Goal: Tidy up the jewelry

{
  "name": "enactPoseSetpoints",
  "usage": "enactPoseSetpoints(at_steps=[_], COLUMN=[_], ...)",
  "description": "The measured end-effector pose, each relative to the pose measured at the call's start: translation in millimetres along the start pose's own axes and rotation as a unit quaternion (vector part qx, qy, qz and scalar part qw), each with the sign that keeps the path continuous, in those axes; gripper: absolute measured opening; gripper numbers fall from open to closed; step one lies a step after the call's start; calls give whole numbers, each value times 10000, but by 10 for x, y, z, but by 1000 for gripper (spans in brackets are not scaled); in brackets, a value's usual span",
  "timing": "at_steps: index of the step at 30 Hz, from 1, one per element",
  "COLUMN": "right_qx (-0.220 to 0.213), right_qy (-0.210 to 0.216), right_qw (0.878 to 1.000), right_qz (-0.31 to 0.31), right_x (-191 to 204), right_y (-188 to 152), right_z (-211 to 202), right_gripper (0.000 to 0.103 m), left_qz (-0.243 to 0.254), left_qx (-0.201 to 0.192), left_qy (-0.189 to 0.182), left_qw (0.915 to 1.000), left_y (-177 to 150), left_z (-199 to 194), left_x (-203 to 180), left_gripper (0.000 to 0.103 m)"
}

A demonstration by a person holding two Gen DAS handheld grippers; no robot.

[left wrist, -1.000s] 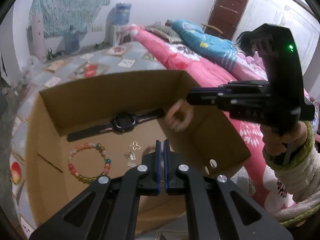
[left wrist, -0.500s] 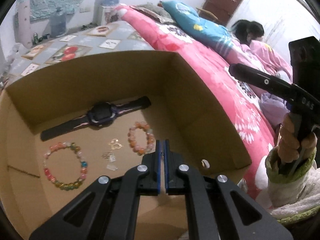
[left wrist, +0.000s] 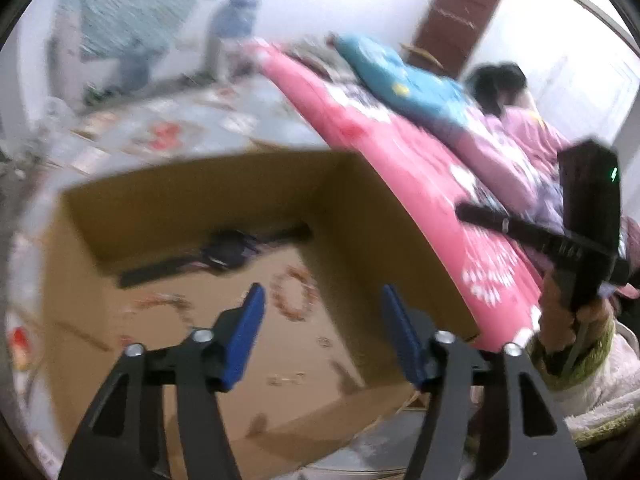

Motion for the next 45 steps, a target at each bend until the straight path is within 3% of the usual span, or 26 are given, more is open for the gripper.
enactPoseSetpoints(at_steps=[2, 5, 7, 10, 12, 15, 17, 23, 28, 45], right_qx=[108, 329, 503, 706, 825, 972, 976, 1036, 1032, 1132], right_qy=[41, 130, 198, 217, 197, -32, -157, -492, -599, -598], right_qw=[9999, 9992, 9981, 9964, 9955, 9945, 9947, 9934, 9928, 9918], right_qz=[48, 170, 293, 410, 426, 385, 290, 77, 131, 59], right_x=[20, 60, 81, 116, 146, 183, 223, 292, 254, 417], right_y=[-77, -215, -313, -430, -496, -559, -563, -557, -539, -841], right_z=[41, 131, 210, 309, 377, 472, 487, 504, 501, 283], right_gripper=[46, 51, 52, 53, 53, 56, 60, 60, 60, 60], left_qz=[-89, -356, -621, -1148, -1577, -2028, -2136, -1944, -2036, -2231], left_qx=[-346, -778, -782, -424, -46, 303, 315, 237, 175, -35], left_qy=[308, 1052, 1581, 1991, 1919, 1287, 921, 1114, 944, 987], left_qw=[9989, 9908, 9824, 9723, 9687, 9703, 9721, 9743, 9743, 9698], left_y=[9, -26, -116, -284, -431, -611, -653, -686, -763, -1233], left_z=[-252, -591, -680, -615, -461, -210, -125, -94, -163, -532], left_x=[111, 408, 670, 1016, 1193, 1277, 1222, 1062, 1009, 750], left_gripper=[77, 89, 93, 93, 93, 93, 93, 94, 94, 95])
Point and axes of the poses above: each gripper's, at about its wrist camera, not at the fingertips, and z roughly the way its jaws point, x to its left, y to its top, the point moved 4 cm from there along z, roughly the way its jaws point
